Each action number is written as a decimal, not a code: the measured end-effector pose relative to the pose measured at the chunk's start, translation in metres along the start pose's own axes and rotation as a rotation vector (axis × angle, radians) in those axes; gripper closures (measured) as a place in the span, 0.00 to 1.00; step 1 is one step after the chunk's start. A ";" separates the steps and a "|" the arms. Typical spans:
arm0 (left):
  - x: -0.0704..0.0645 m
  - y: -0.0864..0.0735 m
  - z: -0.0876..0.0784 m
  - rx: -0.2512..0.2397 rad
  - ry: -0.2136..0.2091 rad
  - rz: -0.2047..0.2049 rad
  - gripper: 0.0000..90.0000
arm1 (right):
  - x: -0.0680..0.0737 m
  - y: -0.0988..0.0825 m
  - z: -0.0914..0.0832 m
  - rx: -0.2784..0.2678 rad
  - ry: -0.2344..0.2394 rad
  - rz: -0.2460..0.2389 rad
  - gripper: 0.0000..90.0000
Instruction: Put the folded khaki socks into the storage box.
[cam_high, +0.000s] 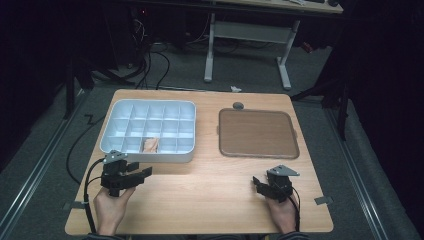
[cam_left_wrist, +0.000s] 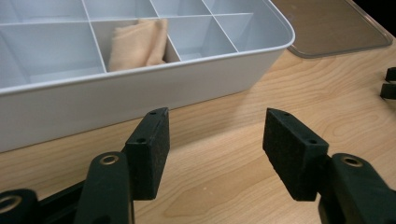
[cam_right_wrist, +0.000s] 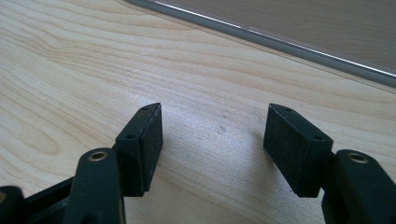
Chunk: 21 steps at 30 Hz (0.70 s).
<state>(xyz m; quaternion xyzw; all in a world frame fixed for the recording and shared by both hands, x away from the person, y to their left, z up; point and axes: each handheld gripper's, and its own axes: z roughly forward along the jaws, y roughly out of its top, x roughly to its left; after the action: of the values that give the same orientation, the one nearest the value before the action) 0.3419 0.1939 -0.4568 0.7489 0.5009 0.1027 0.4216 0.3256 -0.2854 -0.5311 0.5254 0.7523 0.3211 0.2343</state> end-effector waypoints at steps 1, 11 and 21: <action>-0.002 -0.001 0.001 0.001 -0.006 -0.002 0.46 | 0.000 0.000 0.000 0.000 0.000 0.000 0.42; -0.014 -0.004 0.008 0.026 -0.032 0.020 0.45 | 0.000 0.000 0.000 0.000 0.000 0.000 0.42; -0.019 -0.004 0.027 0.056 -0.084 0.012 0.46 | 0.000 0.000 0.000 0.000 0.001 0.001 0.42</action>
<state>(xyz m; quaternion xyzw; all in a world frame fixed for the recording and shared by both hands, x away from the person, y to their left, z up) 0.3454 0.1644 -0.4716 0.7672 0.4808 0.0597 0.4203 0.3255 -0.2855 -0.5310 0.5256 0.7522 0.3214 0.2338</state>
